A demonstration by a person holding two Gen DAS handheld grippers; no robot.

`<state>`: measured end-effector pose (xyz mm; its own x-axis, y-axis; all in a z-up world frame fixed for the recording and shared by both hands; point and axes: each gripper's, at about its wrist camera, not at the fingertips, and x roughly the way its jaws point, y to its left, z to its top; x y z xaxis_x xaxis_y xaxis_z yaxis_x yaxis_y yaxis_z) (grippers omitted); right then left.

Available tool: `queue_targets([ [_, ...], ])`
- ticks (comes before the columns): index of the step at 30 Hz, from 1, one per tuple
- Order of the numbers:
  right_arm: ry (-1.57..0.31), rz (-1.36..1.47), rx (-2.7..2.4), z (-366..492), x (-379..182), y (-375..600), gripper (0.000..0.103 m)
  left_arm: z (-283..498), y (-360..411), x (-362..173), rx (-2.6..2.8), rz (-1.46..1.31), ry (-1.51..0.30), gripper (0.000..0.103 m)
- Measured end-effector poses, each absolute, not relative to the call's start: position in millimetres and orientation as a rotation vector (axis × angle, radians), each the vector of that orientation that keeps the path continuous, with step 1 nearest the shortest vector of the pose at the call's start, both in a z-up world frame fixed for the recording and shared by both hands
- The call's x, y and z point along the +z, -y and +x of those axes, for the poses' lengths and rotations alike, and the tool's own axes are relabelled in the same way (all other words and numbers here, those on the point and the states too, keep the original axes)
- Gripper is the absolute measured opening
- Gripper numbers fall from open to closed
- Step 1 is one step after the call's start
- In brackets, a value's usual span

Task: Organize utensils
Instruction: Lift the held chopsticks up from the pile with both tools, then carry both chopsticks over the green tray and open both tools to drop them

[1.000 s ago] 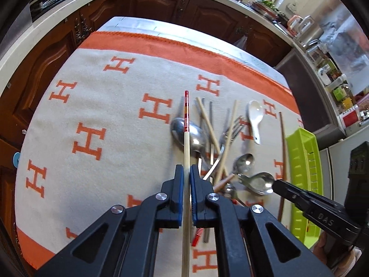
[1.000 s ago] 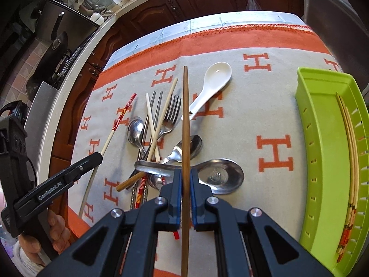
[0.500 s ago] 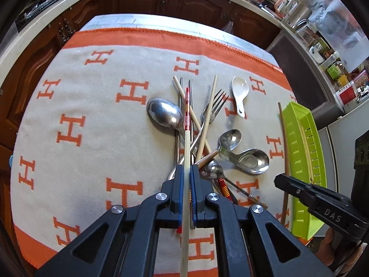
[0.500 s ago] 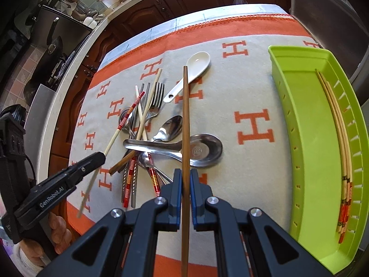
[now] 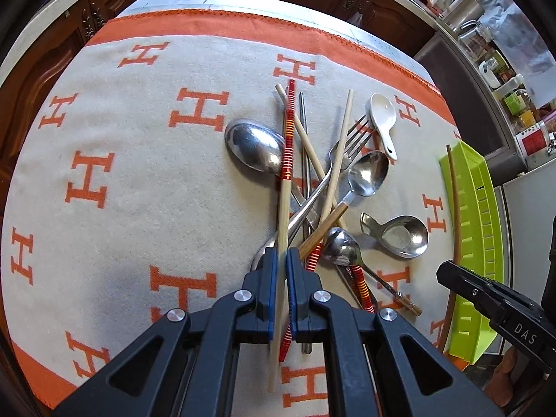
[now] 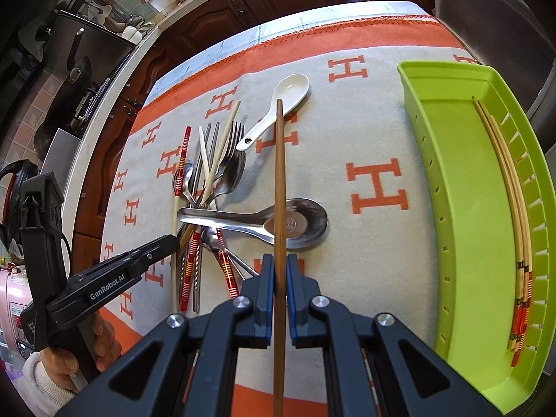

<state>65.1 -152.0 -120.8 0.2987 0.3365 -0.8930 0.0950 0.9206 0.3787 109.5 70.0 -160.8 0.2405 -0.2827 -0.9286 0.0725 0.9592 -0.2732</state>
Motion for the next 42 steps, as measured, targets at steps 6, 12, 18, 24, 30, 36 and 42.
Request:
queue_targets([
  [6, -1.270, 0.392, 0.176, 67, -122, 148, 0.006, 119, -66, -163, -0.249, -0.208, -1.334, 0.004],
  [12, -1.271, 0.389, 0.181, 67, -122, 147, 0.006, 126, -61, -165, -0.248, -0.201, -1.367, 0.005],
  [18, -1.262, 0.400, 0.179, 66, -121, 149, 0.006, 124, -62, -159, -0.251, -0.257, -1.350, 0.002],
  [24, -1.249, 0.406, 0.174, 65, -117, 154, 0.006, 116, -63, -143, -0.248, -0.280, -1.306, 0.002],
  [30, -1.231, 0.412, 0.174, 64, -109, 156, 0.006, 110, -61, -115, -0.290, -0.290, -1.264, 0.002],
  [36, -1.192, 0.408, 0.152, 63, -90, 170, 0.006, 102, -29, -86, -0.387, -0.259, -1.242, 0.002],
  [42, -1.175, 0.399, 0.097, 60, -77, 193, 0.006, 100, 33, -74, -0.497, -0.208, -1.263, 0.003],
])
